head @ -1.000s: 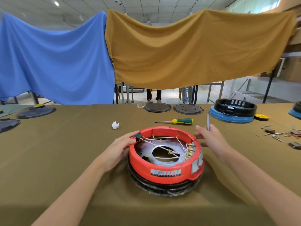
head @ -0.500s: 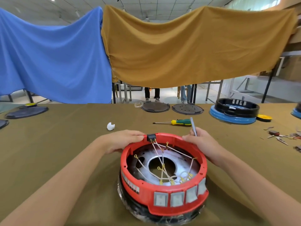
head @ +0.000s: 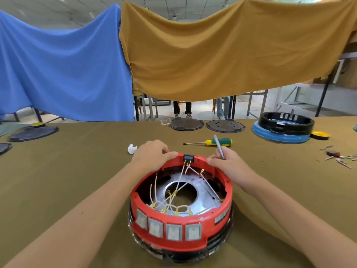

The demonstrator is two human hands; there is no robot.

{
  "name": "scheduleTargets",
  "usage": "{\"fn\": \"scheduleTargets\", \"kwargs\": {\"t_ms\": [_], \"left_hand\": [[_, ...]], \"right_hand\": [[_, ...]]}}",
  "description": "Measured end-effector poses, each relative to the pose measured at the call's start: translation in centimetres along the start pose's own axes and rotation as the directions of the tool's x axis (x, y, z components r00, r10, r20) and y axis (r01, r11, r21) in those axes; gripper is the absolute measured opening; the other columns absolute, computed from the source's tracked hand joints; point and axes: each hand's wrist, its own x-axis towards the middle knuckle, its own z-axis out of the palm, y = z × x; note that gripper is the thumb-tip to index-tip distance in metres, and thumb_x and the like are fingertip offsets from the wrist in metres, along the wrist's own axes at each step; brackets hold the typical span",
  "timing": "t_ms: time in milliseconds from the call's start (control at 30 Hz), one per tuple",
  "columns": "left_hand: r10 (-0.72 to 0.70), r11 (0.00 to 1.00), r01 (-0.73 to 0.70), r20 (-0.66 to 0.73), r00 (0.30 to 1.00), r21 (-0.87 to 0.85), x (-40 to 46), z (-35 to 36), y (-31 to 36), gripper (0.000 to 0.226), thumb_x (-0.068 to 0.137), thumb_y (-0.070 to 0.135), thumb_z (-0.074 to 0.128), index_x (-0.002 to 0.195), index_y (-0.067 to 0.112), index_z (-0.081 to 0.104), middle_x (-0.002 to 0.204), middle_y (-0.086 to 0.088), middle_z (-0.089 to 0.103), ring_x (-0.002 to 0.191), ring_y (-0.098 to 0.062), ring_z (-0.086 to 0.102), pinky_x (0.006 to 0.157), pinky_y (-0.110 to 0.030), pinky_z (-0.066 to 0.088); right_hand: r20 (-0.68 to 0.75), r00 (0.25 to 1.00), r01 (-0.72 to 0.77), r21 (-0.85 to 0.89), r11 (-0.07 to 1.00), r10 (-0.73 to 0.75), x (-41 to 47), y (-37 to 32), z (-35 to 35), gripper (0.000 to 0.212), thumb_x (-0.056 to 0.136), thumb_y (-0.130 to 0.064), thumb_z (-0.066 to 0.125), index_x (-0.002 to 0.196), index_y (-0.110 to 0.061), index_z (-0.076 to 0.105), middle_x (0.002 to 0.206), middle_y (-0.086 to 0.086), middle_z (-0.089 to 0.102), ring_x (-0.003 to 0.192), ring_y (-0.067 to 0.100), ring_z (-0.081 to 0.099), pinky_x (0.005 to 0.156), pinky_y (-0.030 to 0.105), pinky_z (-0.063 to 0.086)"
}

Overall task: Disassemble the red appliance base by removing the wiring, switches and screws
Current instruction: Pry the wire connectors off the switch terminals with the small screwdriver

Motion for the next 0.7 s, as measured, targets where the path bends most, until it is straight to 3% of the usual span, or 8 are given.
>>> {"fn": "scheduleTargets", "kwargs": {"t_ms": [67, 167, 233, 300, 367, 500, 600, 700], "left_hand": [[-0.047, 0.999, 0.047, 0.005, 0.999, -0.021, -0.3, -0.3, -0.4, 0.035, 0.093, 0.057, 0.053, 0.096, 0.025, 0.068, 0.089, 0.009, 0.065, 0.085, -0.013, 0.061, 0.075, -0.029, 0.042], [-0.089, 0.991, 0.095, 0.061, 0.994, -0.091, -1.2, -1.0, -1.5, 0.032, 0.098, 0.05, 0.048, 0.113, 0.025, 0.061, 0.102, 0.008, 0.058, 0.1, -0.015, 0.054, 0.085, -0.032, 0.043], [-0.08, 0.991, 0.09, 0.102, 0.992, -0.094, -1.9, -1.0, -2.5, 0.023, 0.101, 0.037, 0.044, 0.117, 0.027, 0.058, 0.107, 0.008, 0.06, 0.103, -0.012, 0.053, 0.086, -0.027, 0.044], [-0.034, 0.994, 0.045, 0.111, 0.993, -0.096, -2.4, -0.8, -3.0, 0.024, 0.103, 0.028, 0.042, 0.118, 0.029, 0.061, 0.111, 0.009, 0.062, 0.098, -0.006, 0.052, 0.074, -0.017, 0.039], [0.027, 0.998, -0.022, 0.089, 0.996, -0.062, -2.4, -0.6, -3.0, 0.027, 0.104, 0.024, 0.041, 0.121, 0.028, 0.061, 0.118, 0.01, 0.063, 0.102, -0.008, 0.054, 0.079, -0.02, 0.038], [0.083, 0.997, -0.083, 0.096, 0.992, -0.008, -1.3, -1.0, -2.5, 0.029, 0.104, 0.022, 0.043, 0.125, 0.026, 0.063, 0.126, 0.009, 0.064, 0.113, -0.011, 0.054, 0.093, -0.025, 0.037], [0.048, 0.999, -0.047, 0.097, 0.994, -0.011, -0.6, -1.3, -1.6, 0.025, 0.103, 0.025, 0.047, 0.122, 0.027, 0.062, 0.119, 0.005, 0.065, 0.109, -0.014, 0.057, 0.091, -0.028, 0.04], [0.072, 0.988, -0.068, 0.027, 0.997, -0.138, -0.9, -0.4, 0.3, 0.013, 0.098, 0.032, 0.053, 0.108, 0.024, 0.057, 0.108, 0.003, 0.063, 0.101, -0.015, 0.058, 0.084, -0.03, 0.042]], "right_hand": [[-0.004, 1.0, 0.011, -0.072, 0.997, -0.011, 0.5, -0.3, 0.3, 0.024, 0.098, -0.024, 0.058, 0.085, -0.011, 0.042, 0.084, 0.006, 0.054, 0.077, 0.023, 0.051, 0.075, 0.038, 0.043], [-0.11, 0.992, 0.057, -0.051, 0.997, -0.062, 1.2, -0.6, 0.7, 0.039, 0.105, -0.037, 0.041, 0.1, -0.001, 0.056, 0.09, 0.006, 0.063, 0.082, 0.022, 0.06, 0.075, 0.035, 0.049], [-0.197, 0.97, 0.143, -0.018, 0.99, -0.144, 1.5, -0.9, 0.7, 0.048, 0.105, -0.04, 0.038, 0.099, 0.004, 0.054, 0.076, 0.004, 0.051, 0.069, 0.015, 0.049, 0.067, 0.033, 0.042], [-0.225, 0.949, 0.227, -0.001, 0.974, -0.221, 1.9, -1.5, 0.7, 0.049, 0.105, -0.044, 0.038, 0.092, 0.0, 0.054, 0.065, -0.004, 0.042, 0.057, 0.007, 0.041, 0.061, 0.028, 0.035], [-0.222, 0.94, 0.275, 0.04, 0.961, -0.26, 2.3, -1.9, 0.8, 0.045, 0.104, -0.045, 0.039, 0.086, -0.011, 0.061, 0.063, -0.006, 0.044, 0.055, 0.003, 0.043, 0.064, 0.025, 0.036], [-0.18, 0.956, 0.273, 0.244, 0.931, -0.233, 2.5, -1.4, 1.0, 0.027, 0.102, -0.032, 0.053, 0.09, -0.014, 0.07, 0.062, -0.009, 0.054, 0.06, 0.008, 0.048, 0.062, 0.024, 0.043], [-0.132, 0.956, 0.285, 0.236, 0.929, -0.26, 2.5, -0.6, 0.6, 0.009, 0.094, -0.017, 0.066, 0.094, -0.008, 0.069, 0.072, -0.006, 0.068, 0.067, 0.007, 0.059, 0.066, 0.024, 0.052], [-0.117, 0.943, 0.331, 0.227, 0.916, -0.312, 2.2, -0.1, -0.3, 0.014, 0.09, -0.013, 0.072, 0.094, 0.0, 0.066, 0.077, 0.003, 0.073, 0.069, 0.014, 0.065, 0.065, 0.023, 0.056]]}}
